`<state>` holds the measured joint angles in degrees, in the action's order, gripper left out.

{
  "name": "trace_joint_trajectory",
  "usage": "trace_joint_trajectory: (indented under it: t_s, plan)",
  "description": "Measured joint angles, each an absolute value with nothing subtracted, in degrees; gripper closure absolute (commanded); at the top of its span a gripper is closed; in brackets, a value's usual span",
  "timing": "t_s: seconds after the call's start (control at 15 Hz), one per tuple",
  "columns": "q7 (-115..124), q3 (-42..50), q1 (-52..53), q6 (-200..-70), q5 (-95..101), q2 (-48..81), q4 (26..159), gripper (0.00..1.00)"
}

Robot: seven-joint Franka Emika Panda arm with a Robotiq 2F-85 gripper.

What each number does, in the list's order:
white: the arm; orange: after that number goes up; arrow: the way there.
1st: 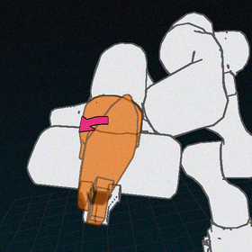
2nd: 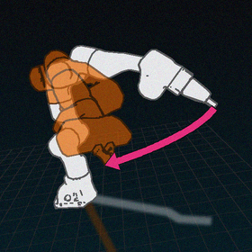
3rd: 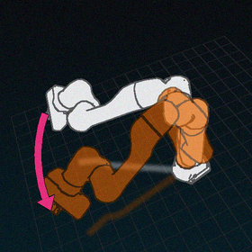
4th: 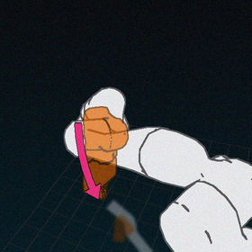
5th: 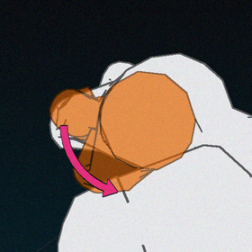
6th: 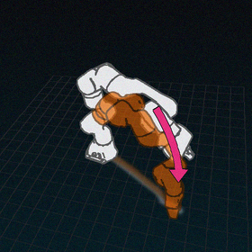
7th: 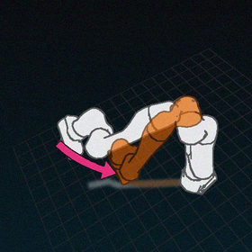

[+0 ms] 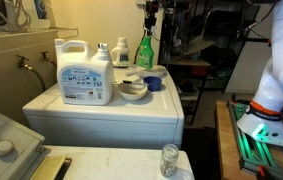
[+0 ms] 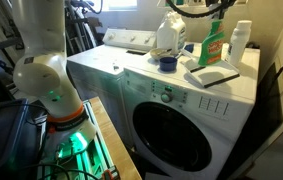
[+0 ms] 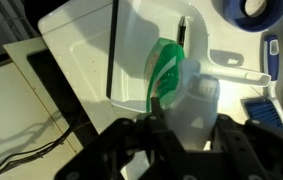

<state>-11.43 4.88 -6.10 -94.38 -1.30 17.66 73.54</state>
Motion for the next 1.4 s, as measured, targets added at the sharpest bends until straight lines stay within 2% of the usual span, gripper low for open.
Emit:
trace_joint_trajectory:
  t_s: [0.53,0.6,0.73,1.0,1.4]
  plan:
    - [-12.2,4.9,-6.3,-95.6,-1.3,18.8,75.4,0.88]
    - [-12.3,4.9,-6.3,-95.7,-1.3,19.0,75.8,0.38]
    - [-12.4,4.9,-6.3,-96.0,-1.3,19.2,76.7,0.3]
    - [-12.4,4.5,-6.3,-96.0,-1.6,18.3,76.6,0.01]
    - [-12.6,2.7,-5.5,-95.6,-5.5,7.9,75.7,0.0]
